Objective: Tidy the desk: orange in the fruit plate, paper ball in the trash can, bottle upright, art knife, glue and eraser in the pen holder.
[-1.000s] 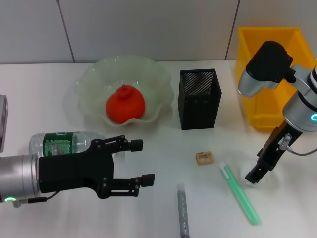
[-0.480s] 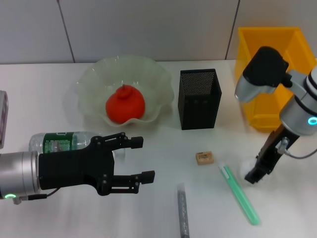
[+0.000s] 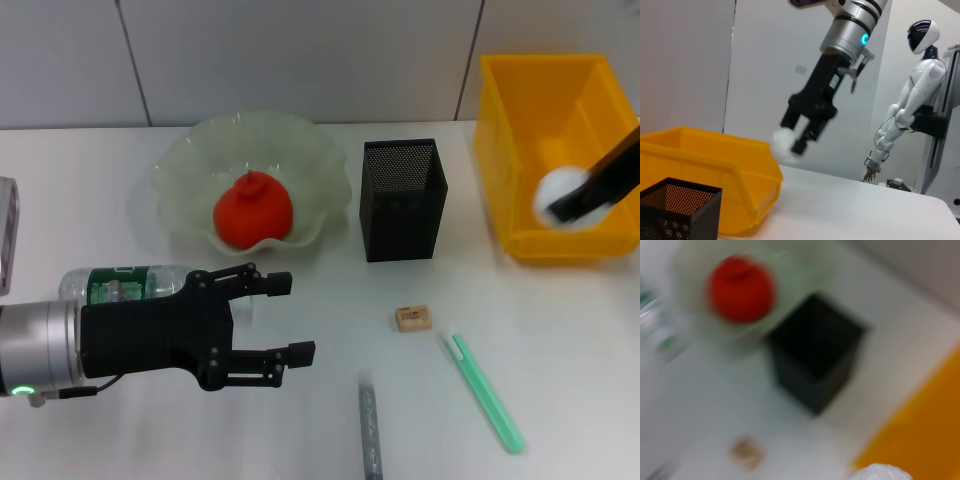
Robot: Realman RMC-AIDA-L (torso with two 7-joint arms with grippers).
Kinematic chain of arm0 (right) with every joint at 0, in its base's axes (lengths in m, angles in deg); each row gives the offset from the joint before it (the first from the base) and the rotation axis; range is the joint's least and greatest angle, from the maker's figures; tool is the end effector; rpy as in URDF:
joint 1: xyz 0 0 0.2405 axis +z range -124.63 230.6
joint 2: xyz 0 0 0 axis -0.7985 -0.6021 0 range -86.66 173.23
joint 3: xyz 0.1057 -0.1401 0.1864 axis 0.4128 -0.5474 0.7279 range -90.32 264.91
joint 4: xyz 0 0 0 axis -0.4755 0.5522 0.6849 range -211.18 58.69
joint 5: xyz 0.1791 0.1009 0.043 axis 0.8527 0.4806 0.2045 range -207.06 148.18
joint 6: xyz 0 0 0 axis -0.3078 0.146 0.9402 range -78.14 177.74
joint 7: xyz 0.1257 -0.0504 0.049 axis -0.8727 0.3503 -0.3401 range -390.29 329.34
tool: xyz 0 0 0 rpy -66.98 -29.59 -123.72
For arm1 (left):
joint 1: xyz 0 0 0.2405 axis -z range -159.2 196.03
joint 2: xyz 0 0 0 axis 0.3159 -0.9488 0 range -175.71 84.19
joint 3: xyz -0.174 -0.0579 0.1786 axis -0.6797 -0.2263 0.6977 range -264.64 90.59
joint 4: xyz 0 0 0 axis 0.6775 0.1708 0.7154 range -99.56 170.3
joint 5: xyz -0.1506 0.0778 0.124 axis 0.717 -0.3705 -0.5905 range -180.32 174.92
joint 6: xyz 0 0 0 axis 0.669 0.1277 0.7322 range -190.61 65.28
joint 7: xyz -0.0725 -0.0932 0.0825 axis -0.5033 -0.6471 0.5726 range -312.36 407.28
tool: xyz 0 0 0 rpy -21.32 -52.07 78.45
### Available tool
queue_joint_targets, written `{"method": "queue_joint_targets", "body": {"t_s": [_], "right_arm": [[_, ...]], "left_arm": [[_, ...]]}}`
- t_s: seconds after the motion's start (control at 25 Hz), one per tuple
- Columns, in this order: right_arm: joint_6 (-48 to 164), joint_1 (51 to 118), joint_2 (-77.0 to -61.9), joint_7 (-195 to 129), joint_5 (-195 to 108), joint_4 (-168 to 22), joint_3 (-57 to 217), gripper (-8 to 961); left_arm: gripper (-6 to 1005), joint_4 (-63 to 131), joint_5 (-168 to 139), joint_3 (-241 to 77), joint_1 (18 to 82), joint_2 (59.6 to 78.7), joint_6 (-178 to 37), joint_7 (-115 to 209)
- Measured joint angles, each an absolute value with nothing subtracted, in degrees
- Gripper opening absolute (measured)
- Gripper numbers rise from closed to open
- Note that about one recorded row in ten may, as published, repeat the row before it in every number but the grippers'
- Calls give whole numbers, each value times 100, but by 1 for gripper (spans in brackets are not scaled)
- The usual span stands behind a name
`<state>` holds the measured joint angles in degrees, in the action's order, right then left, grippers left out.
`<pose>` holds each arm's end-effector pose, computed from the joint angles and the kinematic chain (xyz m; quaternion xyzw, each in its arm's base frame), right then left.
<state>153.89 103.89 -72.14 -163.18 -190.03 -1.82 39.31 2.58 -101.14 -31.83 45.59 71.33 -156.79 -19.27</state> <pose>0.1587 0.4016 0.1053 -0.9089 0.3198 -0.1556 0.2177 -0.2474 0.3016 -0.0157 -0.9452 -0.1129 -0.2980 0.0715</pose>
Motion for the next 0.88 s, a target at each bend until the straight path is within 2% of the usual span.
{"method": "queue_joint_targets", "body": {"t_s": [0.08, 0.2, 0.64, 0.88], "right_arm": [[14993, 10239, -7013, -16358, -18994, -158, 4252, 515], [14599, 10116, -6966, -16306, -18965, -204, 4379, 533], [13257, 9980, -6951, -16096, -18827, -939, 4328, 596], [12795, 9890, -7030, -16034, -18755, -918, 4379, 631]], "left_arm": [[850, 258, -10114, -3183, 4562, 7137, -15680, -1922], [850, 258, -10114, -3182, 4566, 7139, -15680, -1921], [849, 259, -10111, -3202, 4610, 7157, -15688, -1944], [848, 258, -10107, -3256, 4610, 7158, -15696, -1944]]}}
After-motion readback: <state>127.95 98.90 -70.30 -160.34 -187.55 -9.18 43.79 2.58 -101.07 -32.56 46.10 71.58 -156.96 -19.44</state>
